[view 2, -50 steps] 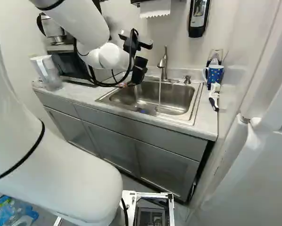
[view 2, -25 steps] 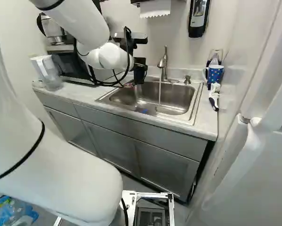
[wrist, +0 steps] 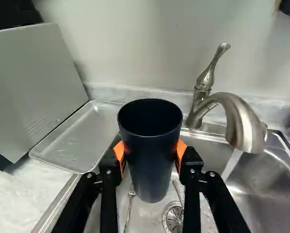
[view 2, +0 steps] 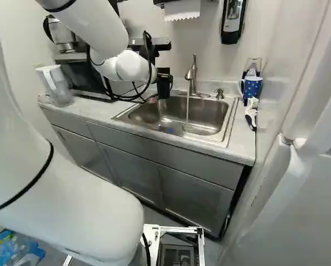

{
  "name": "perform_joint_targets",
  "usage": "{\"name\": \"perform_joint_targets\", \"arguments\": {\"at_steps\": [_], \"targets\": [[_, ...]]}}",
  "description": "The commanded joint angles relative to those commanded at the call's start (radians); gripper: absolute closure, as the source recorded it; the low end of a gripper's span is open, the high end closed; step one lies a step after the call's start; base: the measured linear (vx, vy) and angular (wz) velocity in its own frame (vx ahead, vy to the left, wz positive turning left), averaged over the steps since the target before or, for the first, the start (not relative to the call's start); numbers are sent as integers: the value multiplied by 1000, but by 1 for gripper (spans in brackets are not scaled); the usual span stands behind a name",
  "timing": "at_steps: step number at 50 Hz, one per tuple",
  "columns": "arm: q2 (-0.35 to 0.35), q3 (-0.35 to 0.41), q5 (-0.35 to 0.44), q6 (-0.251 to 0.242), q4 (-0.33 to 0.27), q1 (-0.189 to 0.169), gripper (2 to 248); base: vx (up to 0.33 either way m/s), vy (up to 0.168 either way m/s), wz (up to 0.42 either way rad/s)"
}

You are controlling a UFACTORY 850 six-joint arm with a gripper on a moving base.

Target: Rinse the cup and place it in the tray

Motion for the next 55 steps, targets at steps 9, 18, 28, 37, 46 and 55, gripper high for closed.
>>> {"name": "perform_joint_targets", "arguments": {"at_steps": [9, 18, 28, 37, 46, 55], "targets": [[-27, -25, 10, 0, 0, 25, 129, 0, 0, 0], [-51, -48, 26, 0, 0, 53, 129, 0, 0, 0], [-78, -74, 45, 0, 0, 85, 129, 0, 0, 0], [-103, -97, 61, 0, 0, 111, 129, 0, 0, 0], [-136, -124, 77, 0, 0, 136, 129, 0, 0, 0], [-179, -150, 96, 0, 0, 160, 129, 0, 0, 0]]}}
